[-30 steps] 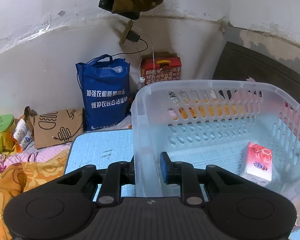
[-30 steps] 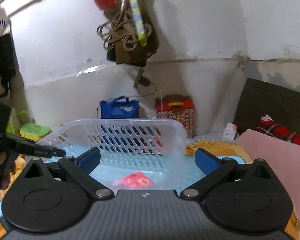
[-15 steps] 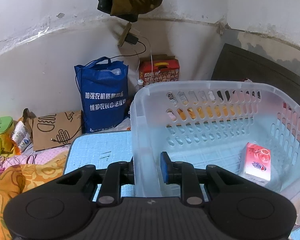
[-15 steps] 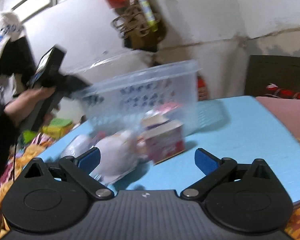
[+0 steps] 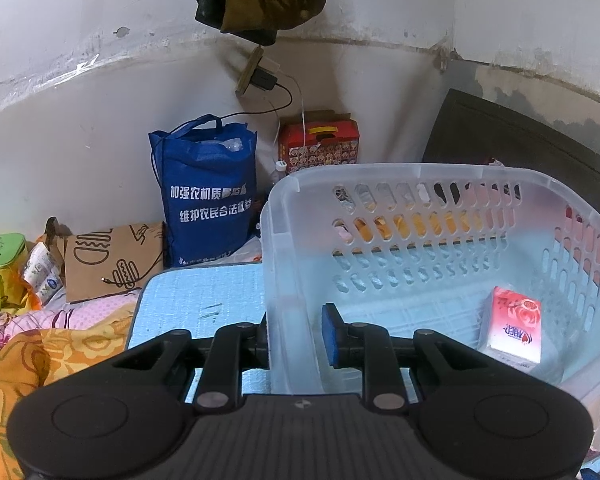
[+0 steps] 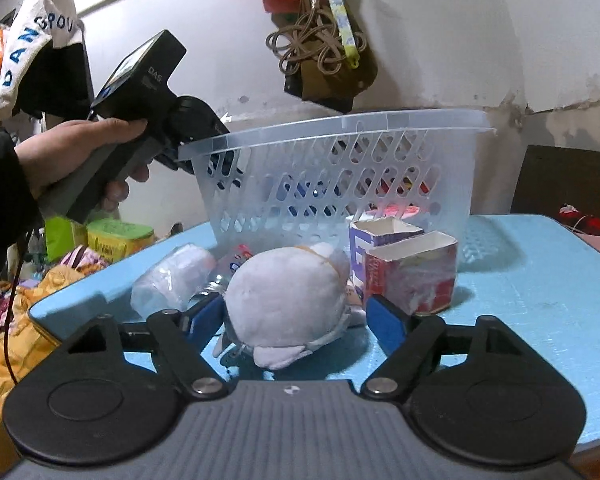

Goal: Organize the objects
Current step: 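Grasp the white plush toy with the right gripper, then lift the plush toy into the basket and release it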

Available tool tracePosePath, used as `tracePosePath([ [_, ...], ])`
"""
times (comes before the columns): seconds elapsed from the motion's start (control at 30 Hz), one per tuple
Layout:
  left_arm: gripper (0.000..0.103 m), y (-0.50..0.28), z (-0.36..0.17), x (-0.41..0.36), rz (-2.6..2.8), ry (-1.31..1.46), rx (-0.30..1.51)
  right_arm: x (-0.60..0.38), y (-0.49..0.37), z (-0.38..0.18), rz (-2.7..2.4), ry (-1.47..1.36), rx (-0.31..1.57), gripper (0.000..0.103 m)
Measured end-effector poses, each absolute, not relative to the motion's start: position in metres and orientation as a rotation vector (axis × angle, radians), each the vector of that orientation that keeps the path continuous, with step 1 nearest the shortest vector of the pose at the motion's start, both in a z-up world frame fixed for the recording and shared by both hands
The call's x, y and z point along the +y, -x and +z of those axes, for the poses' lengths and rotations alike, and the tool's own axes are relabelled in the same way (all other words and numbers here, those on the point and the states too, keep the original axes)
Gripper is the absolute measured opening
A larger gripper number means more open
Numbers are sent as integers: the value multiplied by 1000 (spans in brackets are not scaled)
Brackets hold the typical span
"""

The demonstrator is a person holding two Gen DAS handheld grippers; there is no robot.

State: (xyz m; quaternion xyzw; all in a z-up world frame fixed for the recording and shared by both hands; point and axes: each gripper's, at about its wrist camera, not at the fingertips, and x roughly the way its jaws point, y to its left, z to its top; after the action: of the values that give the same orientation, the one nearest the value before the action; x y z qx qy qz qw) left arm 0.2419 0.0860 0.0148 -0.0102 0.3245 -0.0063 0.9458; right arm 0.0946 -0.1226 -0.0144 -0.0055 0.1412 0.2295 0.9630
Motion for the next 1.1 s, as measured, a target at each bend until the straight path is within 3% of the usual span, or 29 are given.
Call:
tracePosePath([
  [0.27,28,-241,14,86,-12,18,659,-121,-89,-17,487,27,253,68],
  [1.1,28,-244,16,85,-8,11,657,-217,-75,47,365,-74,108,67],
])
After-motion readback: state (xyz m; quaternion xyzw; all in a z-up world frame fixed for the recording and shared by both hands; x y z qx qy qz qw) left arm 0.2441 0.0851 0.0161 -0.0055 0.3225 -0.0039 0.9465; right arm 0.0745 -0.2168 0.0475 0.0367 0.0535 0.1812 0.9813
